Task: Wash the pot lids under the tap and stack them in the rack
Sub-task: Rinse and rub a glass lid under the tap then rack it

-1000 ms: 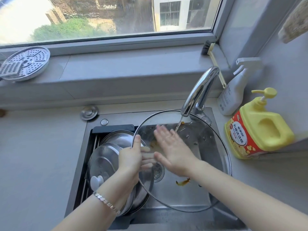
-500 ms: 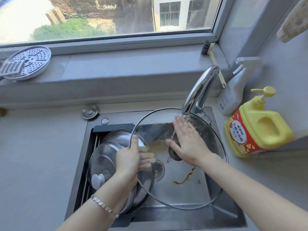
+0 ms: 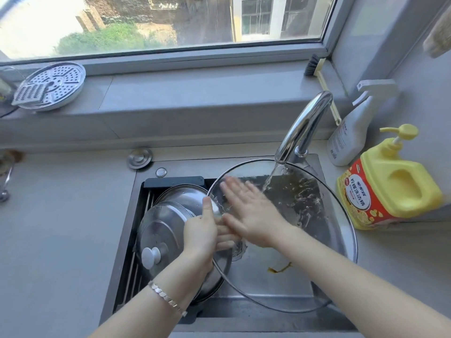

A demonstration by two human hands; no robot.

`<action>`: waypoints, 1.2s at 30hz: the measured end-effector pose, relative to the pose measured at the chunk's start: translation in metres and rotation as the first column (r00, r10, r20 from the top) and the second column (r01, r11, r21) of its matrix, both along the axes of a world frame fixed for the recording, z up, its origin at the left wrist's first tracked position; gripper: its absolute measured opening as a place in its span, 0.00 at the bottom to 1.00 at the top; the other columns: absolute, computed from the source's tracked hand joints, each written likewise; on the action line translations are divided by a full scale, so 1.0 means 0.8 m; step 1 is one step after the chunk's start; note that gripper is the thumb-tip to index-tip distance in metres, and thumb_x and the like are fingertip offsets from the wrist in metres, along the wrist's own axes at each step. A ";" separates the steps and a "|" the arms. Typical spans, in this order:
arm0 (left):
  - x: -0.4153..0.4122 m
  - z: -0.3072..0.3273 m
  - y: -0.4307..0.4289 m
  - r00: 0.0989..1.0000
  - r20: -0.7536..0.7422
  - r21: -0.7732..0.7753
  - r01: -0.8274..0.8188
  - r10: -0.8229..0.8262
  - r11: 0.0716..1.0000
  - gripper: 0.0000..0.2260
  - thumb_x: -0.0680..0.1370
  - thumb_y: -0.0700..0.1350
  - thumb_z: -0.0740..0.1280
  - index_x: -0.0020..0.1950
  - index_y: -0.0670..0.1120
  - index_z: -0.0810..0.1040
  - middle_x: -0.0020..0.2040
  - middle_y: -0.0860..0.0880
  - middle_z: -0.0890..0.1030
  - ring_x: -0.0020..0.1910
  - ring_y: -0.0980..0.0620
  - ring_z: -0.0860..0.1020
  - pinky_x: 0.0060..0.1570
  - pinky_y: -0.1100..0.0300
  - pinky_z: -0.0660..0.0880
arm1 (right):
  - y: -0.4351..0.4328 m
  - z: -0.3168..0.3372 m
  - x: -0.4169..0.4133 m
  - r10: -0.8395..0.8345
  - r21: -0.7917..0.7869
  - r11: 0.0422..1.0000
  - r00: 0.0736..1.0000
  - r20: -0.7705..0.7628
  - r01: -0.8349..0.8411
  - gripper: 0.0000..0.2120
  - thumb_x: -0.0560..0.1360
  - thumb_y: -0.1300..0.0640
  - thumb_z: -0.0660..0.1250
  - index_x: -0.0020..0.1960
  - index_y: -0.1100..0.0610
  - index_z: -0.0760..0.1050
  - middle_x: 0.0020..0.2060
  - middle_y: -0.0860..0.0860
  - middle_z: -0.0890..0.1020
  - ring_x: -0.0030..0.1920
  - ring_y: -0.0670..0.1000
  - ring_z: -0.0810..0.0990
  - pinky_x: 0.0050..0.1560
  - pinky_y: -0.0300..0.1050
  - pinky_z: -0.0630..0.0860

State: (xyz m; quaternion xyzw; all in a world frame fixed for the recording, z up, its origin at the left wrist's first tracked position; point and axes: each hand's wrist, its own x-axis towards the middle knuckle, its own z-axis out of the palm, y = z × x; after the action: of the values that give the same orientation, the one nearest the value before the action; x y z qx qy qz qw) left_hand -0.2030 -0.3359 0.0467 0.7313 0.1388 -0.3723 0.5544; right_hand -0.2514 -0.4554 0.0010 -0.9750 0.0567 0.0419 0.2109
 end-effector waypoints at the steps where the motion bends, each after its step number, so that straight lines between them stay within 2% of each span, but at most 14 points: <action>1: 0.002 0.000 0.003 1.000 -0.009 -0.007 0.008 -0.008 1.000 0.30 0.79 0.60 0.53 0.42 0.35 0.78 0.29 0.41 0.83 0.26 0.46 0.82 0.26 0.59 0.79 | -0.020 -0.001 -0.001 -0.114 -0.042 0.993 0.993 -0.030 0.112 0.34 0.74 0.38 0.36 0.75 0.52 0.35 0.72 0.47 0.34 0.72 0.43 0.33 0.74 0.44 0.35; 3: 0.004 0.001 0.006 1.000 0.010 -0.011 0.018 -0.018 1.000 0.31 0.79 0.61 0.52 0.43 0.34 0.77 0.30 0.40 0.83 0.27 0.45 0.82 0.23 0.61 0.77 | -0.039 -0.002 -0.006 -0.235 -0.113 0.968 0.968 -0.092 0.224 0.34 0.74 0.38 0.37 0.75 0.54 0.35 0.74 0.50 0.34 0.73 0.46 0.33 0.73 0.45 0.34; 7: 0.003 0.005 0.008 0.998 0.055 -0.029 0.018 -0.017 0.999 0.30 0.79 0.59 0.53 0.42 0.34 0.77 0.25 0.43 0.81 0.23 0.47 0.80 0.20 0.63 0.75 | -0.012 -0.006 -0.020 -0.025 -0.056 0.998 0.998 -0.051 0.022 0.35 0.73 0.32 0.34 0.71 0.51 0.30 0.71 0.47 0.31 0.71 0.44 0.29 0.71 0.40 0.30; 10: 0.005 0.007 0.011 0.997 0.073 -0.056 -0.006 0.010 0.998 0.29 0.80 0.59 0.53 0.41 0.34 0.77 0.26 0.42 0.82 0.24 0.47 0.81 0.21 0.63 0.75 | -0.049 -0.007 -0.030 -0.306 -0.112 0.947 0.952 -0.025 0.302 0.37 0.72 0.34 0.33 0.74 0.53 0.33 0.73 0.48 0.34 0.70 0.43 0.29 0.70 0.41 0.29; 11: 0.006 0.008 0.011 0.996 0.090 -0.059 -0.019 0.024 0.998 0.29 0.80 0.59 0.53 0.40 0.34 0.77 0.26 0.42 0.81 0.24 0.47 0.81 0.21 0.63 0.75 | -0.051 -0.007 -0.034 -0.346 -0.116 0.933 0.938 -0.033 0.340 0.38 0.71 0.35 0.33 0.74 0.55 0.34 0.73 0.49 0.34 0.71 0.44 0.30 0.71 0.42 0.30; 15: 0.010 0.007 0.011 0.991 0.109 -0.060 -0.073 0.079 0.996 0.28 0.80 0.58 0.54 0.37 0.37 0.76 0.25 0.42 0.81 0.23 0.48 0.80 0.21 0.63 0.74 | -0.028 -0.021 -0.050 -0.068 -0.057 0.996 0.996 -0.063 0.065 0.38 0.71 0.31 0.31 0.74 0.52 0.34 0.73 0.47 0.34 0.74 0.45 0.34 0.72 0.41 0.32; 17: 0.012 0.006 0.015 0.989 0.103 -0.058 -0.105 0.110 0.993 0.27 0.80 0.58 0.54 0.36 0.37 0.76 0.26 0.42 0.81 0.23 0.48 0.80 0.20 0.63 0.74 | -0.051 -0.021 -0.052 -0.184 -0.078 0.981 0.981 -0.058 0.180 0.38 0.71 0.32 0.31 0.74 0.53 0.36 0.74 0.49 0.37 0.74 0.45 0.34 0.70 0.38 0.30; 19: 0.014 0.005 0.018 0.986 0.111 -0.057 -0.121 0.126 0.991 0.27 0.79 0.58 0.55 0.38 0.36 0.76 0.29 0.39 0.82 0.24 0.47 0.80 0.20 0.63 0.74 | -0.063 -0.013 -0.054 -0.288 -0.136 0.951 0.955 -0.063 0.278 0.38 0.71 0.34 0.31 0.74 0.55 0.34 0.74 0.50 0.35 0.73 0.45 0.32 0.69 0.37 0.29; 23: 0.017 0.006 0.017 0.980 0.136 -0.059 -0.139 0.146 0.988 0.28 0.79 0.59 0.55 0.43 0.33 0.76 0.37 0.35 0.82 0.24 0.48 0.81 0.21 0.63 0.75 | -0.002 -0.006 -0.059 0.037 -0.025 0.999 0.993 -0.108 -0.040 0.37 0.69 0.32 0.28 0.71 0.51 0.29 0.71 0.48 0.30 0.70 0.46 0.27 0.70 0.39 0.28; 25: 0.020 0.007 0.017 0.972 0.159 -0.068 -0.163 0.172 0.984 0.29 0.79 0.59 0.55 0.45 0.32 0.76 0.37 0.35 0.82 0.23 0.49 0.80 0.22 0.63 0.75 | -0.016 -0.006 -0.060 -0.013 -0.040 0.999 0.995 -0.099 0.009 0.35 0.72 0.32 0.30 0.71 0.51 0.30 0.71 0.49 0.31 0.71 0.46 0.27 0.70 0.39 0.28; 27: 0.023 0.009 0.017 0.962 0.179 -0.081 -0.192 0.204 0.978 0.28 0.79 0.59 0.55 0.45 0.32 0.76 0.37 0.35 0.81 0.22 0.50 0.80 0.21 0.63 0.74 | -0.043 -0.004 -0.060 -0.237 -0.082 0.970 0.964 -0.124 0.228 0.35 0.75 0.35 0.36 0.73 0.54 0.31 0.72 0.51 0.31 0.71 0.46 0.27 0.70 0.41 0.29; 28: 0.025 0.010 0.016 0.957 0.189 -0.085 -0.207 0.219 0.975 0.28 0.79 0.59 0.55 0.45 0.33 0.76 0.36 0.36 0.81 0.22 0.50 0.80 0.21 0.64 0.74 | -0.043 -0.001 -0.060 -0.277 -0.104 0.959 0.951 -0.142 0.264 0.36 0.75 0.36 0.36 0.73 0.56 0.31 0.72 0.52 0.31 0.70 0.47 0.27 0.70 0.42 0.30; 33: 0.032 0.008 0.012 0.942 0.210 -0.089 -0.249 0.263 0.964 0.27 0.79 0.59 0.56 0.41 0.35 0.76 0.34 0.38 0.82 0.23 0.50 0.80 0.20 0.65 0.75 | 0.025 0.011 -0.071 0.108 0.063 0.993 0.984 -0.141 -0.099 0.34 0.70 0.35 0.27 0.69 0.51 0.28 0.69 0.47 0.28 0.70 0.44 0.27 0.69 0.37 0.27; 36: 0.033 0.006 0.013 0.935 0.184 -0.120 -0.284 0.303 0.951 0.27 0.79 0.60 0.56 0.41 0.36 0.76 0.26 0.43 0.82 0.24 0.50 0.81 0.22 0.64 0.76 | -0.011 0.007 -0.069 -0.050 -0.021 0.999 0.989 -0.139 0.048 0.35 0.70 0.36 0.30 0.71 0.53 0.30 0.70 0.48 0.30 0.72 0.45 0.29 0.68 0.37 0.27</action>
State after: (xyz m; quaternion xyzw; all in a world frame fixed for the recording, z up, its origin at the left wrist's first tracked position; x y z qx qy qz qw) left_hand -0.1767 -0.3254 0.0512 0.7100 0.1729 -0.2158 0.6476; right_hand -0.3069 -0.4641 0.0067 -0.9697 0.0957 0.1044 0.1991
